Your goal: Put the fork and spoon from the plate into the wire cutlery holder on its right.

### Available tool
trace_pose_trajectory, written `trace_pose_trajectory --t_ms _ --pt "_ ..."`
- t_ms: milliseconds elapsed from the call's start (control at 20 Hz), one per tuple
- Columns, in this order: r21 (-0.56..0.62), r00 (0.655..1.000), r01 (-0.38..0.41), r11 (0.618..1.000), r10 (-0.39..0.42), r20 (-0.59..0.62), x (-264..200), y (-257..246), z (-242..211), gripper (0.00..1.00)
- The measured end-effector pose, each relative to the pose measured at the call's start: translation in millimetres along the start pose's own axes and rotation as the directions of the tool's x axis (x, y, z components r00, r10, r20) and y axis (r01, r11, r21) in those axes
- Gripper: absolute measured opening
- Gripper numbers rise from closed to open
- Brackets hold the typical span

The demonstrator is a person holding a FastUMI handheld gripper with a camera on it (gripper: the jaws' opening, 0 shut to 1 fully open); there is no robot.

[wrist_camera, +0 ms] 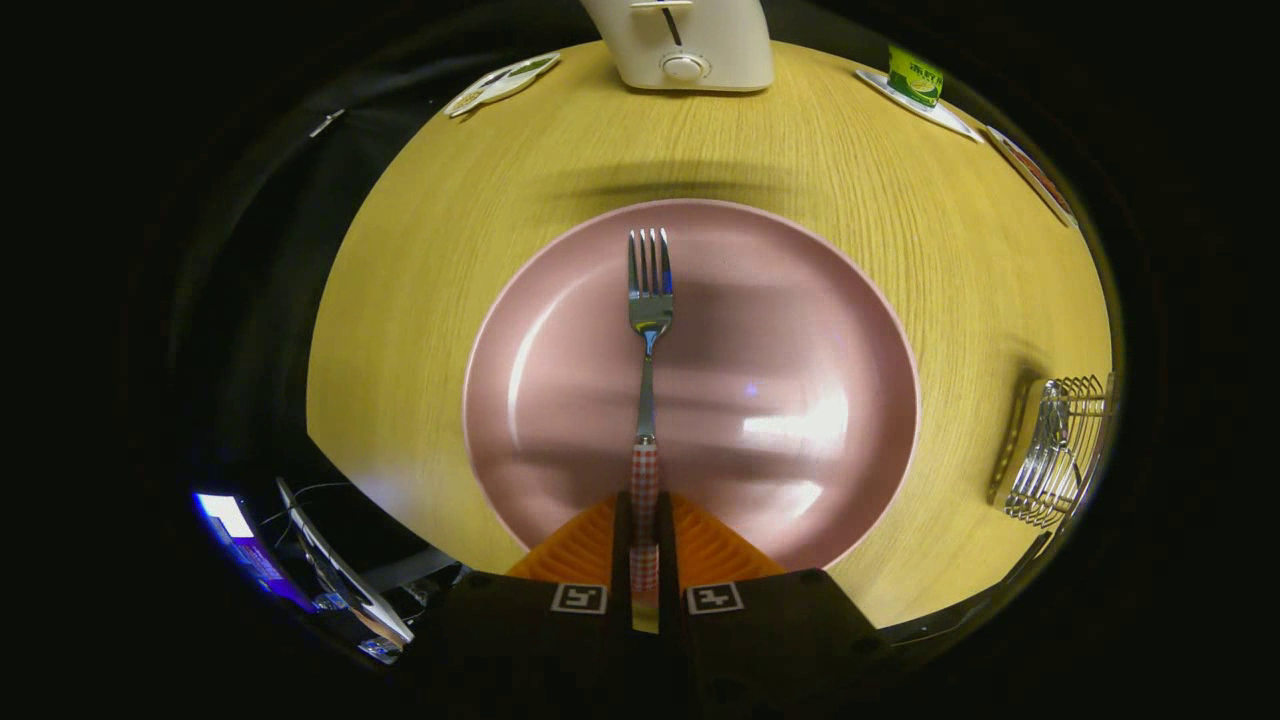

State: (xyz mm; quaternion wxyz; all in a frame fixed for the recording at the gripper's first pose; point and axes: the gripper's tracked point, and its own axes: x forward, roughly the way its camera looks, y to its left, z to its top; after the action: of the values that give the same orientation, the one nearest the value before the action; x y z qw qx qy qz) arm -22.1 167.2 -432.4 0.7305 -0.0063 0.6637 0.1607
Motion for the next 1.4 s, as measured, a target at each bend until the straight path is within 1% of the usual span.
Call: trace_pose_trajectory --t_ms 100,250,500,650,750,850,1050,1250,1400 --pt "-0.005 1.000 -0.008 1.000 0.008 0.001 -4.1 -7.7 0.0 0.13" --pt "-0.025 0.999 -0.030 0.999 0.031 0.022 -26.3 -12.8 -0.4 0.13" --pt "-0.103 0.997 -0.069 0.992 0.073 0.029 -97.0 -30.2 -6.7 0.13" --pt "-0.177 0.999 -0.041 0.983 0.044 0.010 -142.0 -62.5 -20.1 0.13" --pt "-0.208 1.000 -0.019 0.978 0.013 -0.026 -165.5 -90.4 -32.4 0.12" --pt "-0.205 0.997 -0.013 0.979 -0.003 -0.076 -185.1 -114.7 -44.9 0.12" --pt "-0.227 0.982 0.019 0.974 -0.061 -0.181 -227.4 -163.7 -64.2 0.13" --pt "-0.266 0.946 0.046 0.963 -0.127 -0.297 -251.0 -208.3 -73.4 0.13" --pt "-0.253 0.905 0.019 0.967 -0.124 -0.408 -257.4 -227.2 -77.3 0.13"
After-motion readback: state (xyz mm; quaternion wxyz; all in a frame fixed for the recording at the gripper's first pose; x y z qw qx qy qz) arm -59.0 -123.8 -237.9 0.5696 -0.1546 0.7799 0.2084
